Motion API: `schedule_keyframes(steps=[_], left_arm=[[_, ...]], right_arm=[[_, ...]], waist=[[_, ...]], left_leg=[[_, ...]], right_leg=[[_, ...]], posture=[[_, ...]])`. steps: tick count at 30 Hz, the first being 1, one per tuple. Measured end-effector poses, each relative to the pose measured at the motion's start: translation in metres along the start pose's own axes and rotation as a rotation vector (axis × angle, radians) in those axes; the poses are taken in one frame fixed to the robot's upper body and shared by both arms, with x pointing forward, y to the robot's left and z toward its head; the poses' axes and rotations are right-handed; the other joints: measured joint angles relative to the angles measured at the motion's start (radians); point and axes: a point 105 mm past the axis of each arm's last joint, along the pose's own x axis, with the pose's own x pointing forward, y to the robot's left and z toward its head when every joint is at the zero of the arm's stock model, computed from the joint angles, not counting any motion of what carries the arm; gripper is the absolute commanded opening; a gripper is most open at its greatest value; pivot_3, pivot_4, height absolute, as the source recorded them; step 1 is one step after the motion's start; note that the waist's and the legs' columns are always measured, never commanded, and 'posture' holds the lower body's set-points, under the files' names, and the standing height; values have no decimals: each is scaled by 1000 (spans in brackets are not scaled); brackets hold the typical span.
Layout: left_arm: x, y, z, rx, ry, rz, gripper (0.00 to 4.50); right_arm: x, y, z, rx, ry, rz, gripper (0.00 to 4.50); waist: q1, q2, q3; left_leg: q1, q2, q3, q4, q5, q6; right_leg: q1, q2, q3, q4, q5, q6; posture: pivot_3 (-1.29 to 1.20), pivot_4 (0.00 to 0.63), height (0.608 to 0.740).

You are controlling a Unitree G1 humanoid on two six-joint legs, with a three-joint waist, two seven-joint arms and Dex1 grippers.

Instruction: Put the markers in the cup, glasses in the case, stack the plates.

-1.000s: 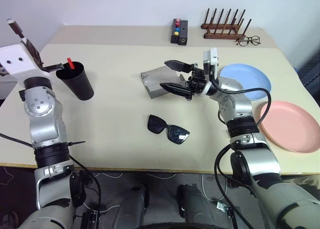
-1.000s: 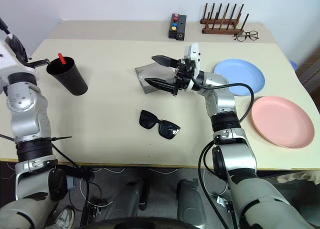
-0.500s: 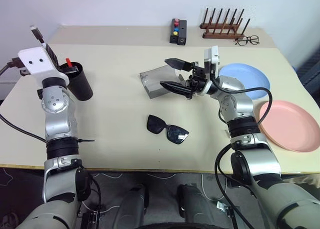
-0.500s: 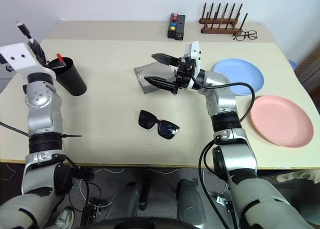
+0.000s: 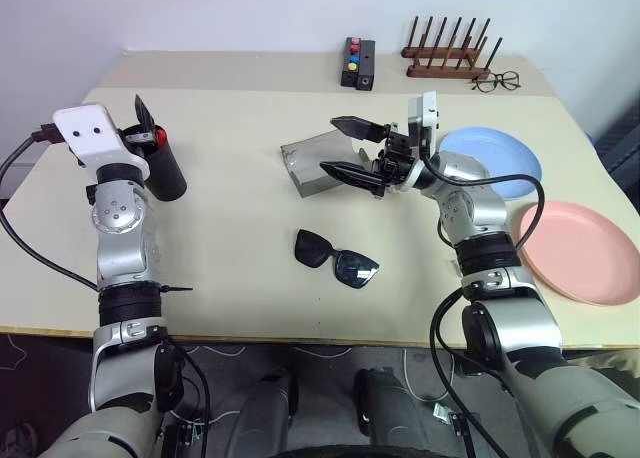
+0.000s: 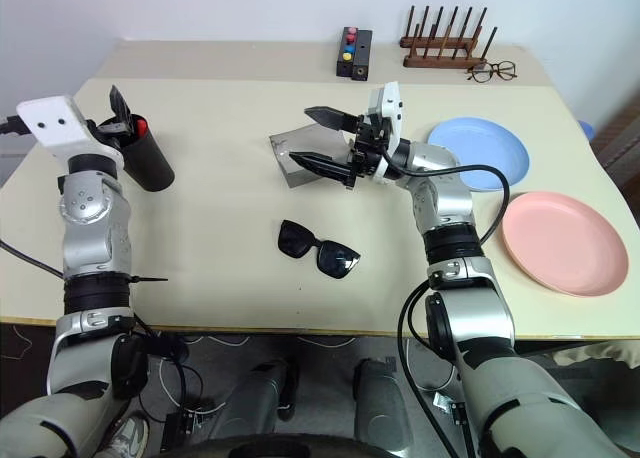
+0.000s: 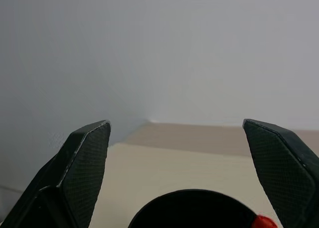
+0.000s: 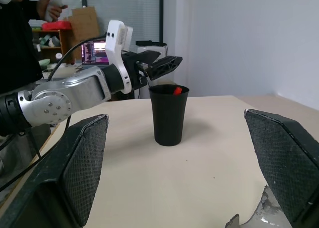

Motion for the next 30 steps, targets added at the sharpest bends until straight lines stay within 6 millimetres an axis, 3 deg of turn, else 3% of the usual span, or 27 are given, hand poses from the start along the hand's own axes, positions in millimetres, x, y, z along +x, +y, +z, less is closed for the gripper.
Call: schedule_keyframes(steps=[5,9,12,15,17,24,26,30], left_arm=[[1,-36,5,-65,89,-277,4421],[10,-60,21,-109,159,-461,4421],[14,-90,34,-200,248,-661,4421],[17,-115,38,-184,338,-836,4421],[14,-136,30,-121,392,-964,4421],[-21,-190,-31,115,597,-1257,4421],[-30,-204,-34,132,629,-1312,4421],[-44,-238,-21,117,601,-1414,4421]], right_arm=[[-9,-5,2,-23,34,-36,4500],[-23,-12,1,-62,86,-119,4500],[-41,-22,-7,-88,167,-237,4500],[-58,-24,-12,-82,221,-300,4500],[-70,-22,-15,-71,257,-327,4500],[-94,-16,-11,-84,306,-415,4500],[-97,-15,-9,-97,312,-435,4500],[-101,-10,-10,-112,324,-454,4500]], waist=[[0,0,0],[-3,0,0],[0,0,0],[-3,0,0],[-2,0,0],[-5,-1,1],[-4,-1,1],[0,-2,1]], left_leg=[[0,0,1,0,0,0],[0,0,1,0,0,0],[-1,0,0,1,0,0],[0,0,1,0,0,0],[0,0,1,0,0,0],[-1,0,2,0,0,1],[-2,0,2,1,0,1],[-2,0,2,2,-1,2]], right_leg=[[0,0,0,0,0,0],[0,1,0,0,0,0],[1,1,0,0,0,0],[1,1,0,-1,0,0],[1,1,0,0,0,0],[1,1,0,-1,0,0],[1,1,0,-1,-1,1],[1,0,0,-1,-1,1]], posture=[[0,150,740],[0,150,740],[0,150,740],[0,150,740],[0,150,740],[0,150,740],[0,150,740],[0,150,740]])
